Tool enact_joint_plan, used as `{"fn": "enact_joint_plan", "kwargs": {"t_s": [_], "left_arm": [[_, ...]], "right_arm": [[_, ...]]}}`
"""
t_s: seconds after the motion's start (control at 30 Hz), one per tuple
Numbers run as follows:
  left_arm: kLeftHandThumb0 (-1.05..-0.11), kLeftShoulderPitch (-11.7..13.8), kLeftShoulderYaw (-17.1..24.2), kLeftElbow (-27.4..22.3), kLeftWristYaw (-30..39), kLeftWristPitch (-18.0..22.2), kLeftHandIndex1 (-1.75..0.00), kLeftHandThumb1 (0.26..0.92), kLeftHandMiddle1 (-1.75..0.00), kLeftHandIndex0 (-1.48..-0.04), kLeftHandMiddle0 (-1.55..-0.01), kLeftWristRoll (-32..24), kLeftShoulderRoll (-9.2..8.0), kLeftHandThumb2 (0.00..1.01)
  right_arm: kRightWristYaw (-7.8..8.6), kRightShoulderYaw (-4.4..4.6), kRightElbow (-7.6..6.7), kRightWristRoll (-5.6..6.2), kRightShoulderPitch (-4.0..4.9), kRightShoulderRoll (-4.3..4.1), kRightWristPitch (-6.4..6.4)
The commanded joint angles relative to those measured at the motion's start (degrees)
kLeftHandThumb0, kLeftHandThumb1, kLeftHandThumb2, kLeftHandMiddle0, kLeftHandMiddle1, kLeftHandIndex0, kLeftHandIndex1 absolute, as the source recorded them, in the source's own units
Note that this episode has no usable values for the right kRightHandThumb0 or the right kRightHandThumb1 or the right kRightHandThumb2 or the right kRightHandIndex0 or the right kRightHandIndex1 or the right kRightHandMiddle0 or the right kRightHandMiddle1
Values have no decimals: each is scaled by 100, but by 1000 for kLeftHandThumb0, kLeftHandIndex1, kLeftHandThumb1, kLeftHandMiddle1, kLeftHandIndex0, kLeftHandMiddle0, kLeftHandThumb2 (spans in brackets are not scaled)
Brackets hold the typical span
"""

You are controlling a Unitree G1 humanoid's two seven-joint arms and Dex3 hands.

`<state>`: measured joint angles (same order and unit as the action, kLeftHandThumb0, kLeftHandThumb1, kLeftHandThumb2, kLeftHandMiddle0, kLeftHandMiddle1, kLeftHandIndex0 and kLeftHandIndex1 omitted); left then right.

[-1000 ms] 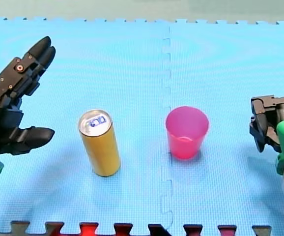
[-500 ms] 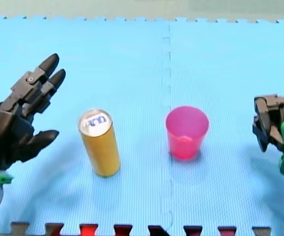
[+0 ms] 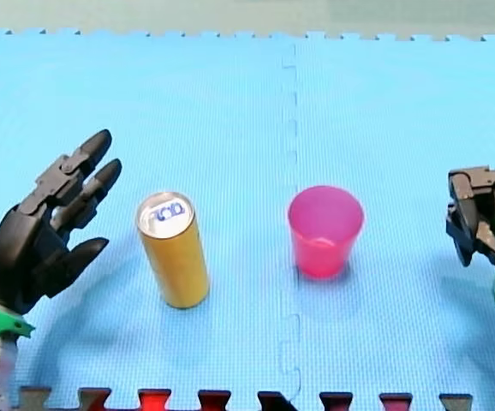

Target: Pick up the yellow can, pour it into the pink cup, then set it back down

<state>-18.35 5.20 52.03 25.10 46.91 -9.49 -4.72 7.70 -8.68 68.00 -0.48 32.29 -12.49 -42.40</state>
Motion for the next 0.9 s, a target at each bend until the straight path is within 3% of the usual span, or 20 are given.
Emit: {"fn": "enact_joint_plan", "kwargs": {"t_s": [0.0,0.47,0.87], "left_arm": [[-1048,-26,33,105,72,-13,-4,921,-15,-254,-289,-26,-1,82],[-1048,-163,233,755,623,-249,-11,921,-13,-276,-295,-217,188,96],[-1048,-212,137,729,768,-502,-10,921,-9,-288,-295,12,154,129]], "right_arm": [[6,-19,16,25,0,-36,-35],[56,-58,36,36,-13,-64,-104],[84,-80,14,53,-65,-74,-168]]}}
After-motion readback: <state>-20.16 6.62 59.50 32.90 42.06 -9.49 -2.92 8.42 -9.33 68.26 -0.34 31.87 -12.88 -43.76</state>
